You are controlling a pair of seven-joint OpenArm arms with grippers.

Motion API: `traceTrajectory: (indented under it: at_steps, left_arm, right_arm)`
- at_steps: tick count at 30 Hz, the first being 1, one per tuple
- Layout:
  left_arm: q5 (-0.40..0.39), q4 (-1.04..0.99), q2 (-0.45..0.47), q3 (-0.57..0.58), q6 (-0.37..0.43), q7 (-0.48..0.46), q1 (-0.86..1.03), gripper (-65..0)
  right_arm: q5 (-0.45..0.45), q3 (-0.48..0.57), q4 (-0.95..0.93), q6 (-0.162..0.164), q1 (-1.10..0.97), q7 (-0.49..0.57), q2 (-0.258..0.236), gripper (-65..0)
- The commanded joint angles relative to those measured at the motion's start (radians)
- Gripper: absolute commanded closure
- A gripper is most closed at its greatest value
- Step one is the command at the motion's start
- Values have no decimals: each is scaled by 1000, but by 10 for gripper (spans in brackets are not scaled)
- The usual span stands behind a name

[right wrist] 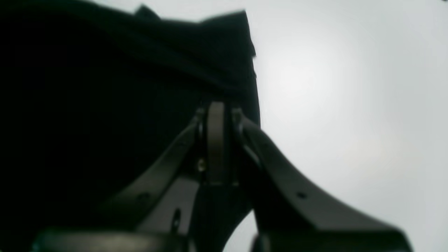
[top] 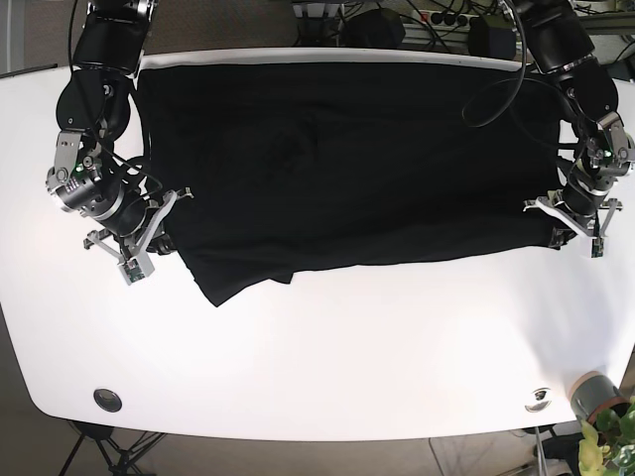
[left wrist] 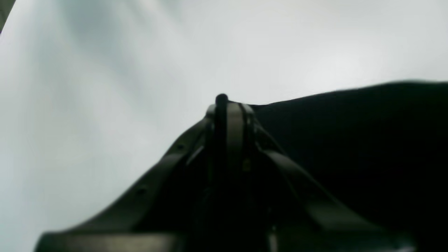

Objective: Fold the T-shirt properly
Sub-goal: 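Lift the hem with both grippers and carry it toward the collar edge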

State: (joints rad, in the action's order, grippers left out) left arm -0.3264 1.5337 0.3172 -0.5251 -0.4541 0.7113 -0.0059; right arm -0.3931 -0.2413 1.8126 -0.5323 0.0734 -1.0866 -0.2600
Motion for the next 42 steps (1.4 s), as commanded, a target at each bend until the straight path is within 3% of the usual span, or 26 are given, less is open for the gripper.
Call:
traceTrajectory:
  at_steps: [1,3,7,8,11,15,24,31,38,42]
  left_arm:
    - [-12,6,18,-7,-38,-25,-16,0]
    - [-10,0,18,-7,-61,-25,-19,0]
    - [-9,0,18,-3,-67,-25,-21,0]
    - [-9,-2,18,-3,-67,-25,-21,0]
    - [-9,-3,18,-3,-67,-25,-21,0]
    - [-9,-5,18,-2,-68,-25,-22,0]
    - [-9,-5,17,0,-70,-25,-30,0]
    - [-9,-6,17,0,-70,-25,-36,0]
    - [-9,-6,17,0,-70,-25,-36,0]
    - [-9,-6,17,0,-70,-25,-36,0]
  right_arm:
    - [-14,-3,-18,-1,36,26,5,-35]
    - [-14,-3,-58,-1,73,26,8,-75]
    - [-14,-3,-178,-1,142,30,8,-246]
    - [-16,-3,-218,-1,167,47,8,-311]
    - [-16,4,-305,-1,205,113,6,-422]
    - [-14,6,-465,-1,263,202,-3,-499]
    - [-14,10,-767,-10,352,343,-5,-507]
    - [-22,139,-871,-10,368,429,1,-491]
    - [-19,173,-871,-9,365,429,35,-442]
    - [-16,173,-873,-2,365,434,41,-371]
